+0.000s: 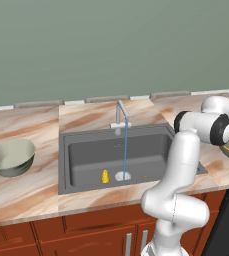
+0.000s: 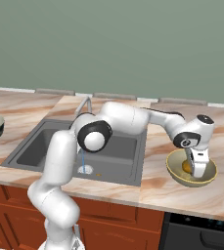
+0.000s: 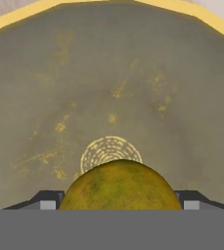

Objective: Pick the oranges from the sink and place them in one bowl. Place the corn in the other bowl. Then turn off the sink faucet.

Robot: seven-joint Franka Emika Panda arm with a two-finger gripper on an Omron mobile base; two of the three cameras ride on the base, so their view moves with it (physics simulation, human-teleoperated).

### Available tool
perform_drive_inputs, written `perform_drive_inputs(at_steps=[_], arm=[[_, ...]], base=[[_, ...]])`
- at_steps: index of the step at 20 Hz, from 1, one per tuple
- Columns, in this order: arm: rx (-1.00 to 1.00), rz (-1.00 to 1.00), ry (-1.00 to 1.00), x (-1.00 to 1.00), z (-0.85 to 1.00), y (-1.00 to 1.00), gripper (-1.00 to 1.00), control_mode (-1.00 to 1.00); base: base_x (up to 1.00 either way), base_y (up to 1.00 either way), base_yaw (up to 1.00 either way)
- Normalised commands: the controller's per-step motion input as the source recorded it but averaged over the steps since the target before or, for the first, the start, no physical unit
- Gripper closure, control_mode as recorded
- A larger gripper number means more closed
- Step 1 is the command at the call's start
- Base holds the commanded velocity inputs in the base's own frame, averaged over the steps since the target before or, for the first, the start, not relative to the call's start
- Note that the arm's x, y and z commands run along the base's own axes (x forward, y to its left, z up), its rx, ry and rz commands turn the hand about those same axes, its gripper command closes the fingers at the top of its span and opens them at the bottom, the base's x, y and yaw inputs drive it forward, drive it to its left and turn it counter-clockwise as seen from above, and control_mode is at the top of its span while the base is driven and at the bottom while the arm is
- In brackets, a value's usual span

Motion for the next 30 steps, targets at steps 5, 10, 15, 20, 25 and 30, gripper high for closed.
perform_drive_inputs(at_steps=[5,10,15,20,25,30], arm=[[0.0,0.0,0.0,0.01,-0.1,-0.06,-1.0,-1.0],[0.0,0.0,0.0,0.06,-0.04,-0.13,-1.0,-1.0],[0.0,0.0,0.01,0.16,0.0,-0.21,-1.0,-1.0],[0.0,0.0,0.0,0.03,0.01,-0.18,-1.0,-1.0],[0.0,0.0,-0.02,-0.03,0.35,-0.04,-1.0,-1.0],[-0.03,0.0,-0.07,-0.19,0.44,0.28,-1.0,-1.0]], base=[[0.0,0.0,0.0],[0.0,0.0,0.0],[0.0,0.0,0.0],[0.0,0.0,0.0],[0.0,0.0,0.0],[0.0,0.0,0.0]])
